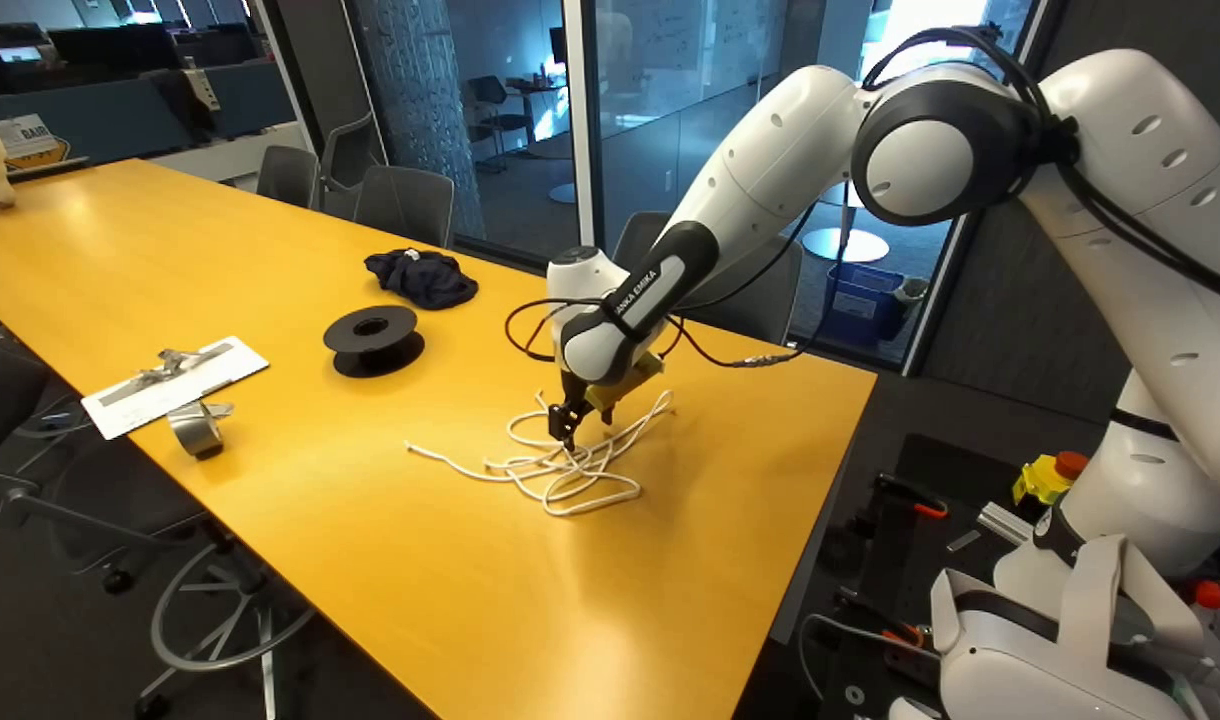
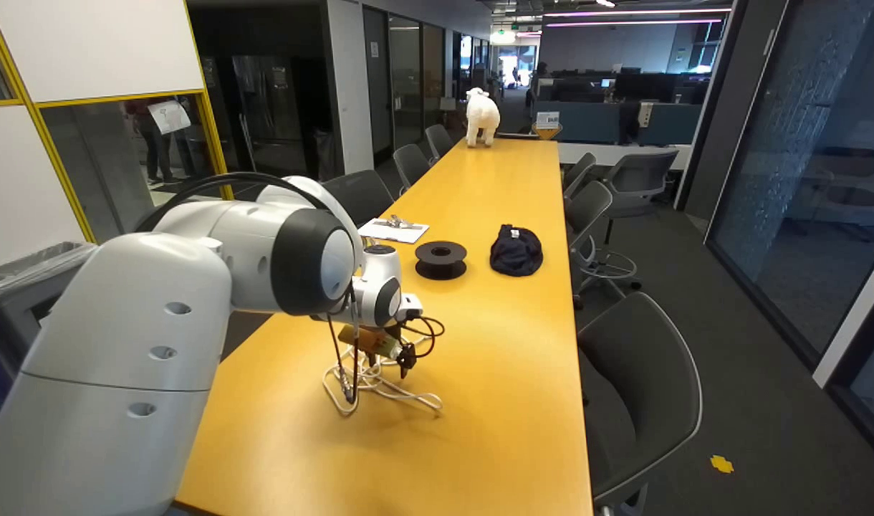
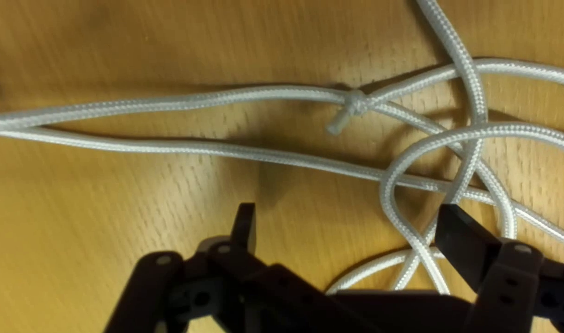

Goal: Separate the two white ropes

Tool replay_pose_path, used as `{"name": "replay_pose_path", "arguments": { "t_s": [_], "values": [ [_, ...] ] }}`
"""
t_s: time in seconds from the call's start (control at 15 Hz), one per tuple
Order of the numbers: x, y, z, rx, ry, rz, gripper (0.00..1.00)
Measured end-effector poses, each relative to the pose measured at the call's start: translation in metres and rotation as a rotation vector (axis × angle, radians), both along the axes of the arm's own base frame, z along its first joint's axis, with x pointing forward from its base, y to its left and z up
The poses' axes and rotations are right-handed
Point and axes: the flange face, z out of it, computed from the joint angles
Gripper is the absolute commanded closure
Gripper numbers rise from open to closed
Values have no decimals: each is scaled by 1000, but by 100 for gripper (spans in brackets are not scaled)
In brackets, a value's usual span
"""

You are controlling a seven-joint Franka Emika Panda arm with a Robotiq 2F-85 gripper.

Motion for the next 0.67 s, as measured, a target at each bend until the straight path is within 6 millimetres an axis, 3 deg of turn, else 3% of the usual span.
{"name": "replay_pose_path", "arguments": {
  "t_s": [0.67],
  "values": [
    [-2,0,-3,-2,15,12,0]
  ]
}}
